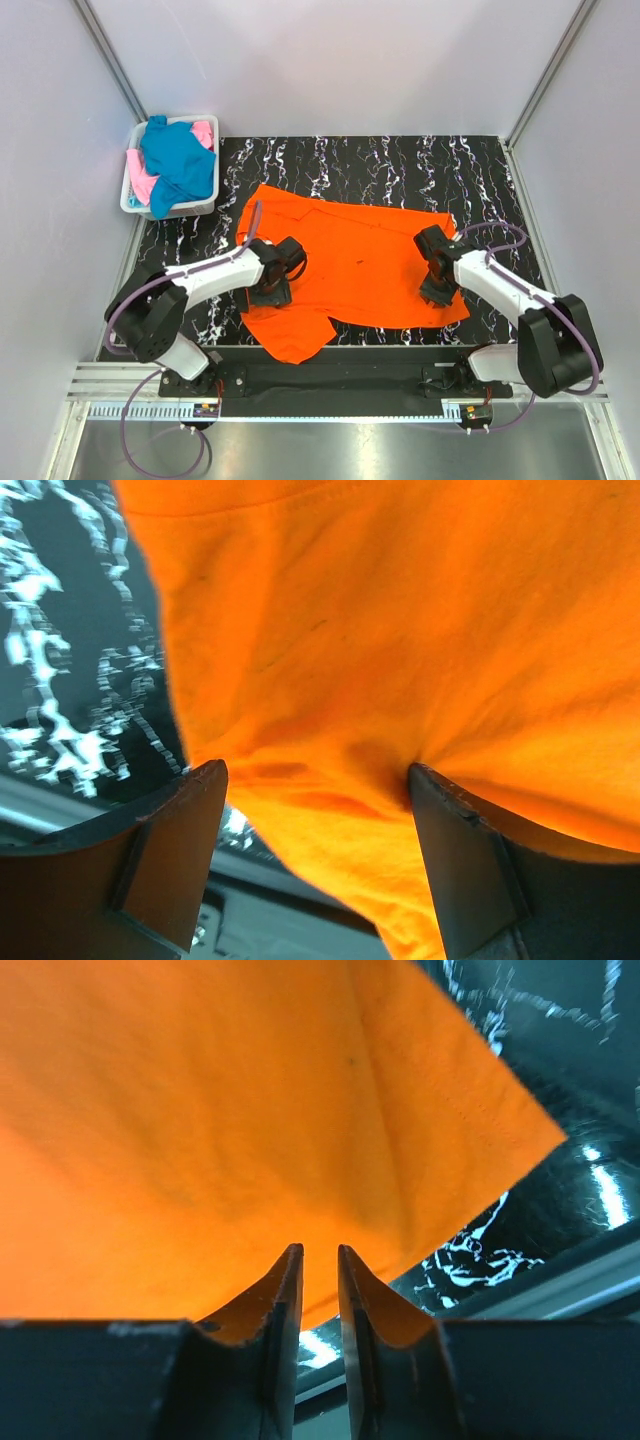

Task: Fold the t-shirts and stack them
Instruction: Flatten the tshirt out

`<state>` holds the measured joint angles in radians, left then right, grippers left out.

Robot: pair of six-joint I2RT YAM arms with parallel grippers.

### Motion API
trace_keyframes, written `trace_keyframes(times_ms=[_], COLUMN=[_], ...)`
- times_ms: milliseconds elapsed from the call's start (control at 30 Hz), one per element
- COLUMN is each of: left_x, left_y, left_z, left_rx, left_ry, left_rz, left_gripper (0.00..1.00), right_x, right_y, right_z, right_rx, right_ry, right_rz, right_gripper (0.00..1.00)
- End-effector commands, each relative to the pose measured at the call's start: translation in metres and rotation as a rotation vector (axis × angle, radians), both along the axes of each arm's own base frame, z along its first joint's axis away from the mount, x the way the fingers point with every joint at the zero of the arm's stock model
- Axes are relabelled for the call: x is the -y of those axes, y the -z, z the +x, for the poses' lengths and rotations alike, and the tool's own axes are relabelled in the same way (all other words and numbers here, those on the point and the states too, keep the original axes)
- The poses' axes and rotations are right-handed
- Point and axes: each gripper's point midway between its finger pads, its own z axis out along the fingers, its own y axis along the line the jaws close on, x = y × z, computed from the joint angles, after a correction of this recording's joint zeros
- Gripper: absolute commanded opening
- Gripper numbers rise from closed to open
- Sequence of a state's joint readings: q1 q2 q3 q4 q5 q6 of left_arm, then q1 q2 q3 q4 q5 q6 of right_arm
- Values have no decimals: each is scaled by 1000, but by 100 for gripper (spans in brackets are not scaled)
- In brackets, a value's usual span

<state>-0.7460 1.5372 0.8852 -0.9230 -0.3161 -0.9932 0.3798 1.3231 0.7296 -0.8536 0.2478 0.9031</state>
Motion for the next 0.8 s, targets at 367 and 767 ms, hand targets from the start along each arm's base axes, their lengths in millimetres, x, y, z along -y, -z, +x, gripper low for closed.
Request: trace_keyframes(times_ms=[367, 767], left_x=[15, -3], left_y=[-151, -132], left_z=[94, 242], left_rx=[452, 469], left_ry=[29, -98], left_rz=[-192, -394], left_gripper=[87, 52], right_x=[-13, -30], right_y=[-110, -113], right_z=[108, 178], right_rx=[329, 406], right_ry=[-80, -166], right_rz=[-66, -70], right_gripper=[40, 56])
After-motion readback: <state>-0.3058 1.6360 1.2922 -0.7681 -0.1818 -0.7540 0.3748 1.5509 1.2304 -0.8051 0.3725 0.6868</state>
